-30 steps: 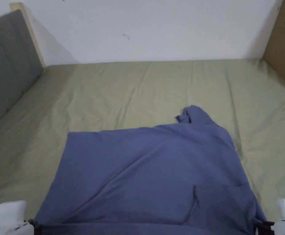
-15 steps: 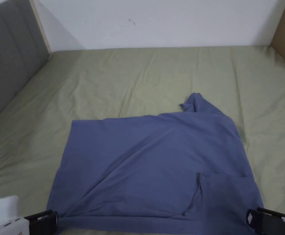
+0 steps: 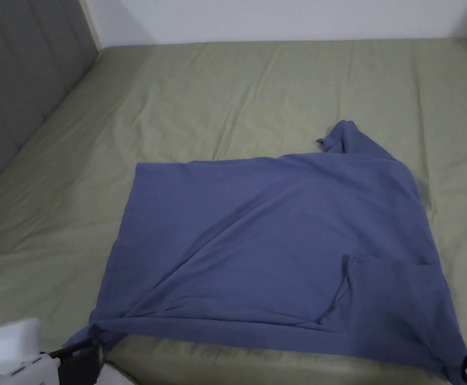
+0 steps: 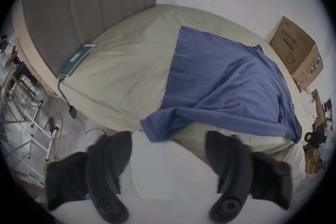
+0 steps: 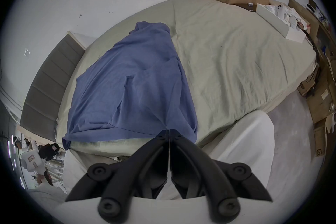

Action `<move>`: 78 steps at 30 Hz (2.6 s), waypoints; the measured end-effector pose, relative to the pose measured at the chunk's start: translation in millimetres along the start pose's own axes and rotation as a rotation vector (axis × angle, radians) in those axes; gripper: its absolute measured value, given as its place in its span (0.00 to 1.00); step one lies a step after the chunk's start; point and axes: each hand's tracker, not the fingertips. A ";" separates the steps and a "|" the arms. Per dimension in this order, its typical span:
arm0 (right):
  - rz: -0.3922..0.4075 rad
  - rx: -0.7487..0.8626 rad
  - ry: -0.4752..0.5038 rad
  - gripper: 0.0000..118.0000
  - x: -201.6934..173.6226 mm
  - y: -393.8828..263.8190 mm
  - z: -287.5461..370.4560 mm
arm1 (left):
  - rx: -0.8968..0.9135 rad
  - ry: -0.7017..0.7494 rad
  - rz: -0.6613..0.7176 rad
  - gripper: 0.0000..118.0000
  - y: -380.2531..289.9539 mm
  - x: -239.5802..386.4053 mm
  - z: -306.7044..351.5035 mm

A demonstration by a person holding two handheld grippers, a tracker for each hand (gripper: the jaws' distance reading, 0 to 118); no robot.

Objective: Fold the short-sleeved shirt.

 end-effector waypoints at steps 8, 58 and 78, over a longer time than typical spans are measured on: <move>0.041 -0.051 0.002 0.01 -2.0 0.3 -19.1 | -0.129 0.008 0.014 0.34 22.9 -7.2 -65.8; 0.180 -0.055 -0.051 0.62 -53.9 173.9 -112.1 | -0.069 0.030 -0.016 0.86 152.8 8.8 -88.4; 0.054 -0.097 0.035 0.02 -35.3 69.7 -61.1 | -0.175 -0.022 0.120 0.54 85.9 13.7 -118.4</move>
